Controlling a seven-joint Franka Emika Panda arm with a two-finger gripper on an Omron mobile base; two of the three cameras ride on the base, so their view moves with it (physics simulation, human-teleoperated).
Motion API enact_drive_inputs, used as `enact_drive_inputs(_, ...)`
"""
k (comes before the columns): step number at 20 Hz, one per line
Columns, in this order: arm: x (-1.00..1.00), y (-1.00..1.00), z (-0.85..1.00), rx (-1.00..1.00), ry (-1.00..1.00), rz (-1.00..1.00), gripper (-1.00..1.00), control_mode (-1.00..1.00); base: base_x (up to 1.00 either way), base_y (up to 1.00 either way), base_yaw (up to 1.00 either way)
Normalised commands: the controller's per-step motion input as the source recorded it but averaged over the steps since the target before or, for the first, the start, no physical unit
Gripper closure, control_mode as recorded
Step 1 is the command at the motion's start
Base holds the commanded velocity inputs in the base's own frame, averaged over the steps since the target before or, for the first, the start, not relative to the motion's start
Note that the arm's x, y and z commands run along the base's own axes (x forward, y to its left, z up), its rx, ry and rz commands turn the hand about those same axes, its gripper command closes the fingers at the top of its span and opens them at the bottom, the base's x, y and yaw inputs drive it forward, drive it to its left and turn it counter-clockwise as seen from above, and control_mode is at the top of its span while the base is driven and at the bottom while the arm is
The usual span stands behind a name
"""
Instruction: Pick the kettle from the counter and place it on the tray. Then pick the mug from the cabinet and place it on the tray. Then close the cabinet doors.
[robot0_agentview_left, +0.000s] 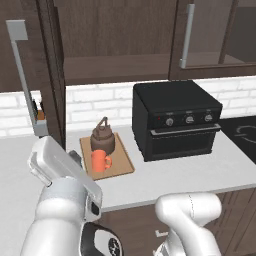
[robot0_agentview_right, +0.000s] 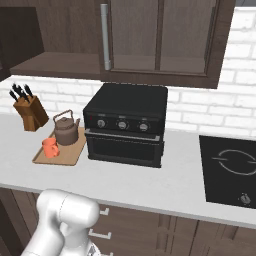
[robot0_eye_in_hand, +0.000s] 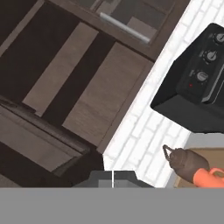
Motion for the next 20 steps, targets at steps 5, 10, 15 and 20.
enact_drive_inputs(5,-0.45,0.47,0.0,0.0,-0.13,-0.12,1.0,-1.0,0.0,0.0,0.0)
enact_drive_inputs(10,-0.4,0.56,0.0,0.0,-0.09,-0.08,1.0,-1.0,0.0,0.0,0.0)
enact_drive_inputs(15,0.1,0.47,-0.11,0.01,0.0,-0.12,1.0,-1.0,0.0,0.0,0.0)
enact_drive_inputs(20,0.52,0.38,-0.22,0.02,0.0,-0.13,1.0,-1.0,0.0,0.0,0.0)
